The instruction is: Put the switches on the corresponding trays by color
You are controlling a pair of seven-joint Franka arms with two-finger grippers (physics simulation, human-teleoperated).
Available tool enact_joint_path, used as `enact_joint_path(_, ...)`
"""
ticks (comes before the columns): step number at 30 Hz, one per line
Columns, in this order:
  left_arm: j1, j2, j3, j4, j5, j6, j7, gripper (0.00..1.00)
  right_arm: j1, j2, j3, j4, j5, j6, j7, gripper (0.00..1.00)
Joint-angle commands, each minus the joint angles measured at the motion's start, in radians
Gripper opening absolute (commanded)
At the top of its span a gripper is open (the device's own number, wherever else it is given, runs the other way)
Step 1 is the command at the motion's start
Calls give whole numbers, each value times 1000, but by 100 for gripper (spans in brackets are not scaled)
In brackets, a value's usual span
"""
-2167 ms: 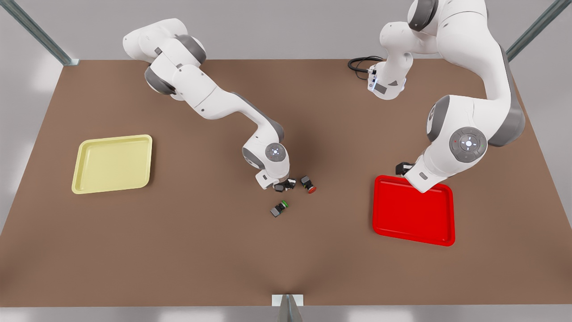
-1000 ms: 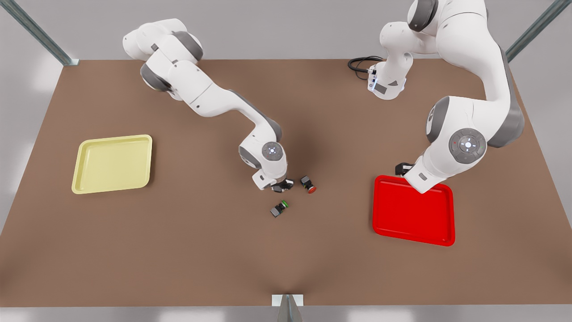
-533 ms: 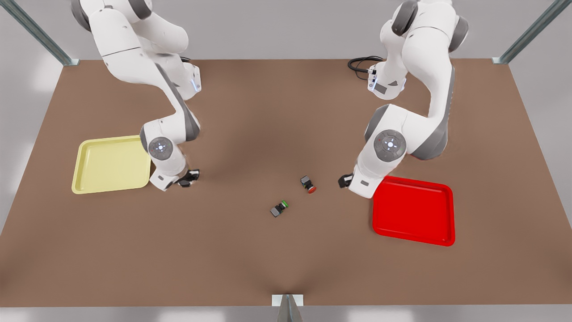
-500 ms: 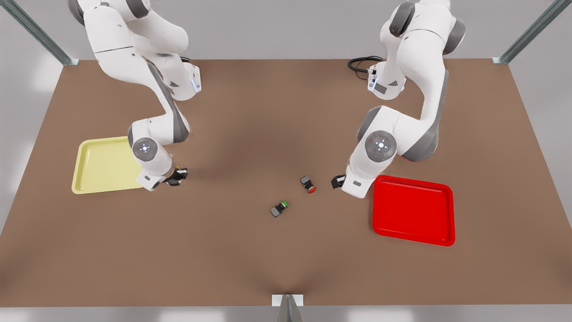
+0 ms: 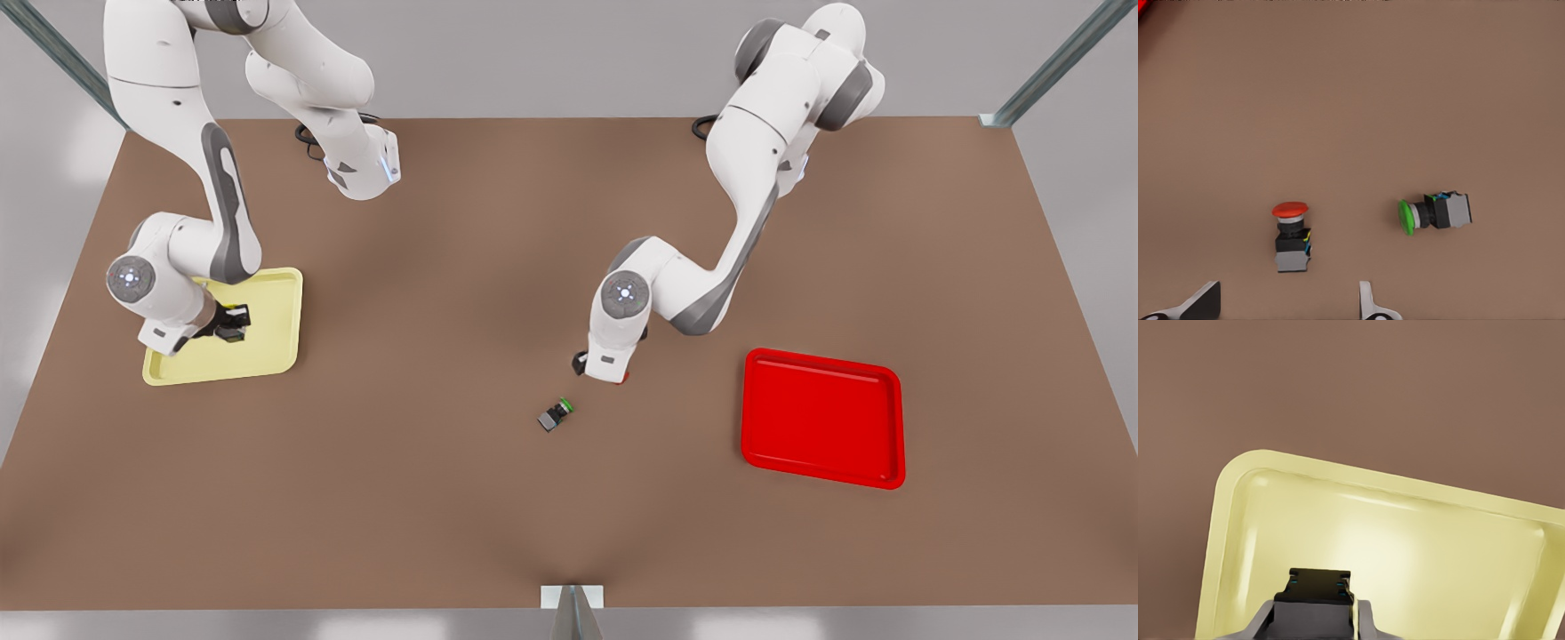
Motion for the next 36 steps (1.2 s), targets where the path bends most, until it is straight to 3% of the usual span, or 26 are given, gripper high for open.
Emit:
enact_joint_path(1, -1, -1, 1, -7, 7, 8, -6, 100, 0, 2, 0, 0, 0, 0, 0, 86)
enact_joint_path(2, -1, -7, 1, -53, 9, 77, -52, 100, 0, 3, 0, 0, 0, 0, 0, 94)
enact_joint_path(8, -17, 20, 15, -118, 7, 146, -162, 100, -4, -1, -2, 51, 12, -41, -40, 96)
enact_joint_path(12, -24, 62, 17, -116, 39, 166, -173, 100, 29, -60, 24, 348, 147, -398, 17, 100)
enact_joint_path(14, -24, 74, 17, -115, 56, 167, -173, 100, 68, -43, 109, 653, 149, -667, 244, 100)
enact_joint_path(16, -24, 88, 15, -113, 78, 176, -173, 100, 89, -55, 164, 756, 150, -742, 432, 100)
enact_joint_path(32, -51, 154, 15, -105, 70, 232, -205, 100, 71, -12, 161, 752, 172, -727, 451, 100)
enact_joint_path(35, -56, 154, 15, -105, 70, 230, -204, 67, 85, -8, 161, 753, 175, -704, 514, 100)
enact_joint_path(36, -54, 154, 15, -105, 72, 232, -205, 64, 86, -11, 163, 752, 175, -704, 529, 100)
